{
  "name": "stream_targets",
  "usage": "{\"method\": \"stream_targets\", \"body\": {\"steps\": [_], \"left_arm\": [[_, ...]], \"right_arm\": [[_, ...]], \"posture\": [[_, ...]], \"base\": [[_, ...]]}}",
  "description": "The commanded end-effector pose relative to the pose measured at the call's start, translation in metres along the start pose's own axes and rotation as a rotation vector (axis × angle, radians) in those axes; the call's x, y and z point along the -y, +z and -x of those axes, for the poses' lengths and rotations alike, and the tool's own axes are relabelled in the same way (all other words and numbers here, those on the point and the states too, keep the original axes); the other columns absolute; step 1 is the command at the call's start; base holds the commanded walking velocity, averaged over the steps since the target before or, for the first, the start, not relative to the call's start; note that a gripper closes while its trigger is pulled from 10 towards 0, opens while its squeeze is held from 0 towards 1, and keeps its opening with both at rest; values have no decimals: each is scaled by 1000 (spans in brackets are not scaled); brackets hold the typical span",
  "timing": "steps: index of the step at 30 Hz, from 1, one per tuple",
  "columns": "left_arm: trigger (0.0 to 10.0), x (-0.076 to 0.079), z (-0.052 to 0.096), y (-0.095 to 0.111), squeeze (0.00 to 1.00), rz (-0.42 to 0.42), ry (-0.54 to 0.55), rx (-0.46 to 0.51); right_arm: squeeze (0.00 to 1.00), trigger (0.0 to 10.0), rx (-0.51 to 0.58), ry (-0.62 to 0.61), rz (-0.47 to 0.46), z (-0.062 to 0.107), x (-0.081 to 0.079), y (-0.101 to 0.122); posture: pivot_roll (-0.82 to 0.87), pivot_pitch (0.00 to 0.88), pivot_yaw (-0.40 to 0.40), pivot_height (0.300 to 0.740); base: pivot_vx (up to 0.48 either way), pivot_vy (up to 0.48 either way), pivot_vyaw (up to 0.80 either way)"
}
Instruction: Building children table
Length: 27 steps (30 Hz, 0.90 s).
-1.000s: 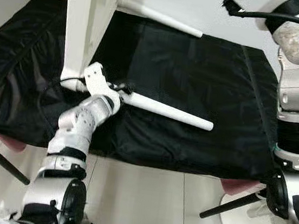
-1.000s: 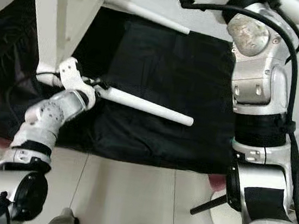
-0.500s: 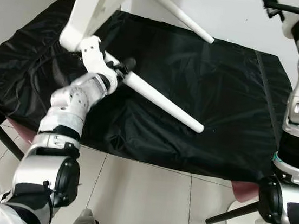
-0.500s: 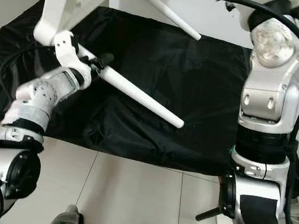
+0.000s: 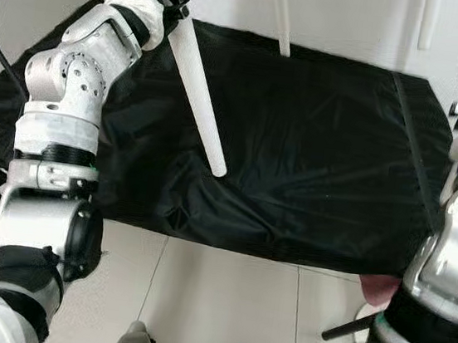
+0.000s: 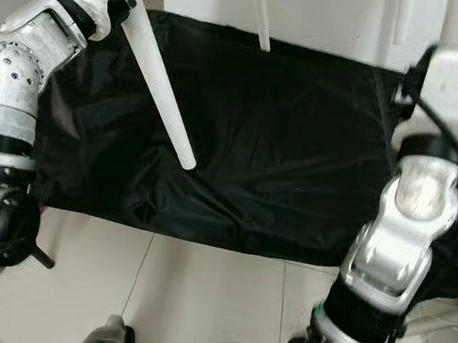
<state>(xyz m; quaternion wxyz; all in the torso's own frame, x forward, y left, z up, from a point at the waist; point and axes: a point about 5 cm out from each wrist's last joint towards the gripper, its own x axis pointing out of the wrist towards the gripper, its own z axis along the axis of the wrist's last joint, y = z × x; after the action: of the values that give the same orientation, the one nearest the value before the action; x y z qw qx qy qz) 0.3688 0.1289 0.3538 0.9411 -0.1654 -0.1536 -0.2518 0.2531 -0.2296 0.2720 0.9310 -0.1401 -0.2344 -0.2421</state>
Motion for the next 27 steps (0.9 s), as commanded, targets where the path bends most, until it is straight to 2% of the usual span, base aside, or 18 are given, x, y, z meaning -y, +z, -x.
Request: {"method": "stream_targets", "body": {"steps": [1,2,3,5,7,8,9,10,11,12,16,21,22,27], "left_arm": [[0,14,5,33,0,68,-136,163],[0,14,5,33,0,68,-136,163],[0,21,2,25,0,63,-155,130],[0,21,2,25,0,63,-155,130],[0,30,-2,2,0,38,-194,32],[0,30,-2,2,0,38,-194,32],[10000,33,-4,-8,0,27,-202,-15],[10000,34,-4,-15,0,22,-207,-48],[10000,34,-4,-15,0,22,-207,-48],[10000,31,-3,-22,1000,46,-201,-81],[10000,29,-1,-25,1000,41,-205,-91],[10000,22,8,-29,1000,-28,-209,-130],[10000,20,13,-28,0,-49,-227,-120],[10000,15,24,-25,0,-80,-279,-104]], "right_arm": [[0,0,-231,-58,-18,14,8,-52],[0,0,-231,-58,-18,14,8,-52],[0,0,-303,-37,-91,23,0,-72],[0,0,-303,-37,-91,23,0,-72],[0,0,-373,62,-246,28,-19,-95],[0,0,-373,62,-246,28,-19,-95],[0,10000,-375,88,-293,26,-25,-99],[224,10000,-378,99,-323,22,-28,-100],[224,10000,-378,99,-323,22,-28,-100],[1000,10000,-363,112,-344,18,-31,-98],[1000,10000,-350,115,-338,16,-32,-96],[1000,10000,-270,111,-362,21,-35,-88],[0,10000,-235,108,-374,25,-35,-85],[0,10000,-184,107,-388,33,-34,-83]], "posture": [[-12,69,18,740],[-12,69,18,740],[-16,70,30,740],[-16,70,30,740],[-16,75,39,740],[-16,75,39,740],[-18,77,42,740],[-18,77,42,740],[-18,77,42,740],[-7,78,39,740],[-4,78,38,740],[4,73,32,740],[7,74,30,740],[7,75,26,740]], "base": [[0,0,0],[0,0,0],[0,0,0],[0,0,0],[0,0,0],[0,0,0],[0,0,0],[0,0,0],[0,0,0],[0,0,0],[0,0,0],[0,0,0],[0,0,0],[0,0,0]]}}
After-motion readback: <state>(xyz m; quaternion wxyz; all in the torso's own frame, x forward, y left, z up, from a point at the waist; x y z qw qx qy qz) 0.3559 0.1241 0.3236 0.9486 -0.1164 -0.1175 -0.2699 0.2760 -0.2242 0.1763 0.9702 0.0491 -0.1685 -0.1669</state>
